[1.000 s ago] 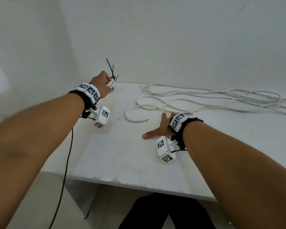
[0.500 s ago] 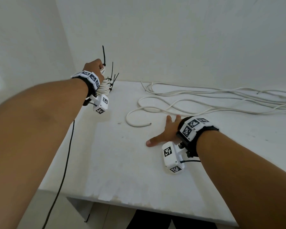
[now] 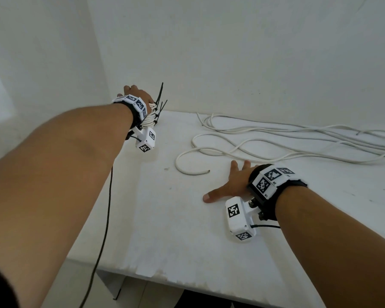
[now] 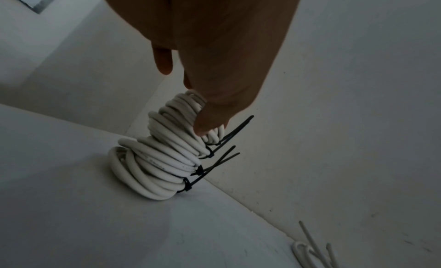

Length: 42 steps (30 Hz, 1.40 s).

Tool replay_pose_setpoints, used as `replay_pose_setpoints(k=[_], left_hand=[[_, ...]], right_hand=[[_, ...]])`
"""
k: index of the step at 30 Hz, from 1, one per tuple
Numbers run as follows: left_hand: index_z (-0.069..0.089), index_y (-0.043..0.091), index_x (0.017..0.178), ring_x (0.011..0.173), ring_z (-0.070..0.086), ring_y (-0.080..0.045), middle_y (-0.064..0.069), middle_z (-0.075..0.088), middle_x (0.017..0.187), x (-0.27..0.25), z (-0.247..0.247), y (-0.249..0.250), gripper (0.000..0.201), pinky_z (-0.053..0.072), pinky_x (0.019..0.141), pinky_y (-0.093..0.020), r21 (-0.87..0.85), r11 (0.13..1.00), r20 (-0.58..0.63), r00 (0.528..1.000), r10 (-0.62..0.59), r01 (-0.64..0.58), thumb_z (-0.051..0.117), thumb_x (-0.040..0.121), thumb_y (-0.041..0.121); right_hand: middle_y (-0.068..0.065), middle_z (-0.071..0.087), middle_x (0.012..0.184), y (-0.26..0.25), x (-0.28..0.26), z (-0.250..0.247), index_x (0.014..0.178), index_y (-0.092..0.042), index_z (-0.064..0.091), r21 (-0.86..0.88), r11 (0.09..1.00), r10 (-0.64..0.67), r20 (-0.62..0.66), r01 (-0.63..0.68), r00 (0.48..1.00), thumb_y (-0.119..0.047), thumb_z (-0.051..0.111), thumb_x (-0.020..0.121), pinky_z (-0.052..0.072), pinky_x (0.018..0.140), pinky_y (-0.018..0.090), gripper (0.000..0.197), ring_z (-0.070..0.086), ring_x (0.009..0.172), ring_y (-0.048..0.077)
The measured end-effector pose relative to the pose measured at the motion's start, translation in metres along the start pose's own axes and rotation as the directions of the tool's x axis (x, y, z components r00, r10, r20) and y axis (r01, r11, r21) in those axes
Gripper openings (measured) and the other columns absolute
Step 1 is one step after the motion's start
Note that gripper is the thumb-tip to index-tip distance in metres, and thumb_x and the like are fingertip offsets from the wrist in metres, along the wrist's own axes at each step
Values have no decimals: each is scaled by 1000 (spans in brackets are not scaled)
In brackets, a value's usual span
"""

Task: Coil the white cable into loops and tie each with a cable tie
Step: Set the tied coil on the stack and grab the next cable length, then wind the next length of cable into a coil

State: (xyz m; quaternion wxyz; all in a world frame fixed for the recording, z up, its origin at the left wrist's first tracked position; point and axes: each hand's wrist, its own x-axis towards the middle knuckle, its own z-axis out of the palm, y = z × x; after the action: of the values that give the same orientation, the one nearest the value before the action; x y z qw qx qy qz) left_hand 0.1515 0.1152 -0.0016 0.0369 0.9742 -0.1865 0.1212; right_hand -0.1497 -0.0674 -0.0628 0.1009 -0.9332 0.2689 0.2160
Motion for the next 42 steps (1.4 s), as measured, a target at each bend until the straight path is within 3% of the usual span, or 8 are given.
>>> replay_pose_setpoints(k=[11,16,20,23,30,32,36,42], left_hand=[[48,26,137,128,33,-34,-16,43,131,-11,2,-2,50,35,101,-46,-48,998,-8,999,-38,37,58,89,31],[64,16,104,106,56,-31,-12,60,114,-32,-10,24,22,45,87,-37,-306,944,-268,963,42,-126,62,83,19],[70,8,91,85,67,-27,-9,72,93,-61,-5,58,22,52,77,-31,-330,938,116,982,150,-104,65,87,30],[70,8,88,71,64,-20,-5,72,83,-84,5,73,31,51,63,-28,-371,928,426,887,180,-10,72,84,39],[71,8,98,66,63,-21,-7,69,76,-112,17,81,15,54,63,-31,-439,898,407,898,167,32,70,83,10],[64,13,102,72,62,-21,-4,64,80,-117,20,84,13,51,64,-29,-570,816,330,936,124,93,62,90,11],[56,17,94,60,55,-18,-7,56,89,-132,21,95,10,50,59,-31,-933,263,270,961,55,247,55,94,7],[56,18,91,49,35,-11,-2,55,77,-149,15,135,9,28,45,-22,-985,118,144,980,135,128,59,92,9]], right_hand=[[11,-19,162,0,3,1,154,-29,-15,0,1000,-4,-17,4,1000,-96,61,38,15,118,51,154,3,150,38],[12,-10,163,-1,6,0,155,-29,-9,11,1000,-5,-27,6,1000,-97,62,29,20,118,50,160,11,149,36],[13,-1,163,0,1,-2,156,-26,-6,39,999,-20,-33,21,999,-94,65,33,27,117,45,158,18,148,33],[12,4,164,0,-3,0,156,-25,-6,77,997,-22,-40,25,999,-91,68,38,29,116,43,154,20,147,32],[11,6,162,1,-7,3,156,-27,-3,138,989,-51,-64,60,997,-91,68,33,40,109,42,156,45,131,27],[8,-1,163,8,-9,0,156,-29,-1,150,985,-80,-63,89,995,-89,69,34,49,98,38,153,55,115,25],[7,13,162,23,-18,-4,156,-24,17,190,971,-133,-85,147,988,-69,68,72,40,97,36,108,38,137,27],[2,65,98,57,-20,-25,94,-13,65,449,808,-37,-608,381,793,-34,68,87,41,75,27,22,61,100,23]])
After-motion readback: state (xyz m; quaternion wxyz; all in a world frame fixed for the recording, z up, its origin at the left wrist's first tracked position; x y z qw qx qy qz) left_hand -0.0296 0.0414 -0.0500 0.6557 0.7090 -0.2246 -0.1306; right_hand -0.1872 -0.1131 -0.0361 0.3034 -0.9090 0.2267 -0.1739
